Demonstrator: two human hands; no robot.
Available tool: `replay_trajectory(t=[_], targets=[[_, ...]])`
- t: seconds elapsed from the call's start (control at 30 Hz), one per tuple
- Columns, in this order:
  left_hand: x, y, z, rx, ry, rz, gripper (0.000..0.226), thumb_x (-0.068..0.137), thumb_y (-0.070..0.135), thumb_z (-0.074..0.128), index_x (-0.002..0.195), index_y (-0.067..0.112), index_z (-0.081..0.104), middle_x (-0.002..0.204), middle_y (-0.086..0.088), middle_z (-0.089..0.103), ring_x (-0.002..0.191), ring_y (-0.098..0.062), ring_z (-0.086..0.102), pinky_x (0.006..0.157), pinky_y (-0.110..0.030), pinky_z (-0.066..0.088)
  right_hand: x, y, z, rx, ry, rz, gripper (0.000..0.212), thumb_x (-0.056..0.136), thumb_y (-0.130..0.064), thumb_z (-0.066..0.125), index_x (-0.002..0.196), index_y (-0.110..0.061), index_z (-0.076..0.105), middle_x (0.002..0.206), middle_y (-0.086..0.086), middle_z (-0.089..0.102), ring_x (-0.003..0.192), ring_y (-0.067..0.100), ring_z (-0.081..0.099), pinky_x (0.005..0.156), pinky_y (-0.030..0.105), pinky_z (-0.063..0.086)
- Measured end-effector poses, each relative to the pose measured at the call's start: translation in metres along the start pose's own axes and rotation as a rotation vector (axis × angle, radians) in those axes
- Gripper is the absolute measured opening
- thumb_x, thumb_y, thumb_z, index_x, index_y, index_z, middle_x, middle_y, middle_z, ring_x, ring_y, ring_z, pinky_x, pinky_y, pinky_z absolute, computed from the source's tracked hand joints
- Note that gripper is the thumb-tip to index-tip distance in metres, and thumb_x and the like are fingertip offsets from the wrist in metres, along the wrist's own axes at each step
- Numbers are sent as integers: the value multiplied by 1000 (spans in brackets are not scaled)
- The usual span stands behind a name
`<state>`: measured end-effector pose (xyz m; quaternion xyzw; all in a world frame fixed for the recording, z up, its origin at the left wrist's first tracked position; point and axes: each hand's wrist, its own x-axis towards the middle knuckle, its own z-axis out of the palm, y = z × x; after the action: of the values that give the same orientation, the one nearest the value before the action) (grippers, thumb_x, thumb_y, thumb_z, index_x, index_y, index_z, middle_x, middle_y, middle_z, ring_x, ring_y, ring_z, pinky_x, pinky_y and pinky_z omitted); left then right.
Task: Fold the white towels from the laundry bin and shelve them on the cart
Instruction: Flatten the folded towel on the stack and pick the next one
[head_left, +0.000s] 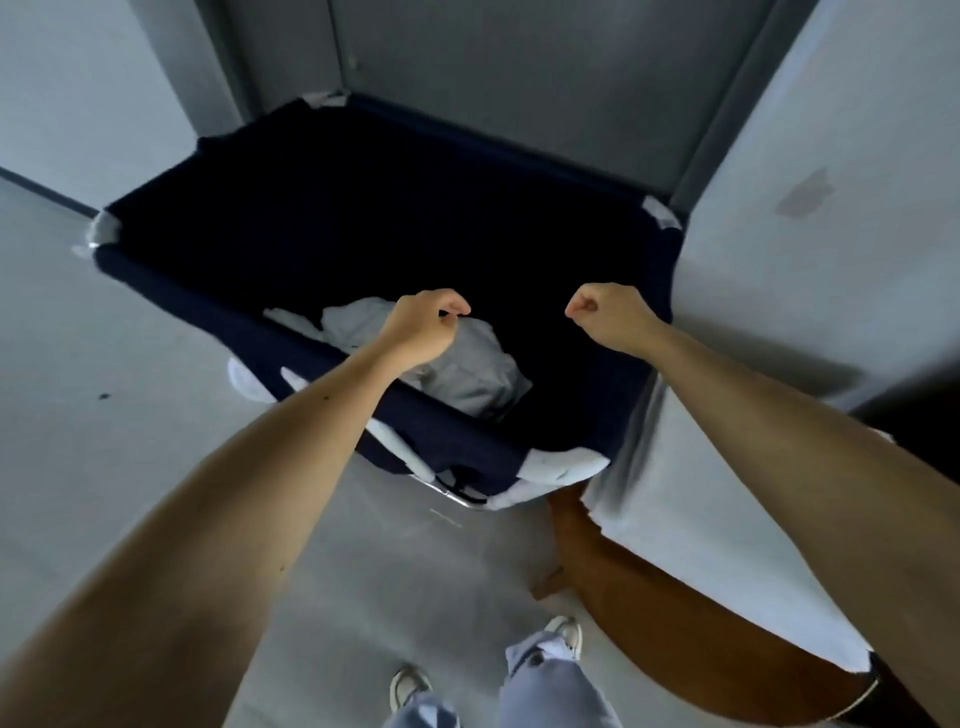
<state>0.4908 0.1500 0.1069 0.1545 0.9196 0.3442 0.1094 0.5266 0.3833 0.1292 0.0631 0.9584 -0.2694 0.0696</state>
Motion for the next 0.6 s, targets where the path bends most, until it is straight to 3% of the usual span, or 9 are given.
replay_trajectory(t=[0.17,0.37,0.6], targets=[[-44,-38,-39,-14,14,-30,31,99,12,37,118,17,61,125,1,59,99,-5,47,82,-18,34,-5,-50,30,-65,-62,-48,23,96,-16,46,106,-8,65,115,8,63,107,22,56,84,22,38],[-59,-82,-73,-39,59,-91,32,98,9,37,119,13,60,126,-1,59,119,-14,50,88,-17,34,12,-89,57,-84,-142,-67,23,97,-20,46,108,-10,64,117,6,62,106,18,55,84,23,38],[-34,-121,-99,-63,97,-165,33,96,9,37,118,17,61,126,0,59,117,-15,52,86,-20,37,60,-124,78,-46,-175,-57,24,97,-20,46,111,-9,63,118,6,61,110,20,54,87,23,38]])
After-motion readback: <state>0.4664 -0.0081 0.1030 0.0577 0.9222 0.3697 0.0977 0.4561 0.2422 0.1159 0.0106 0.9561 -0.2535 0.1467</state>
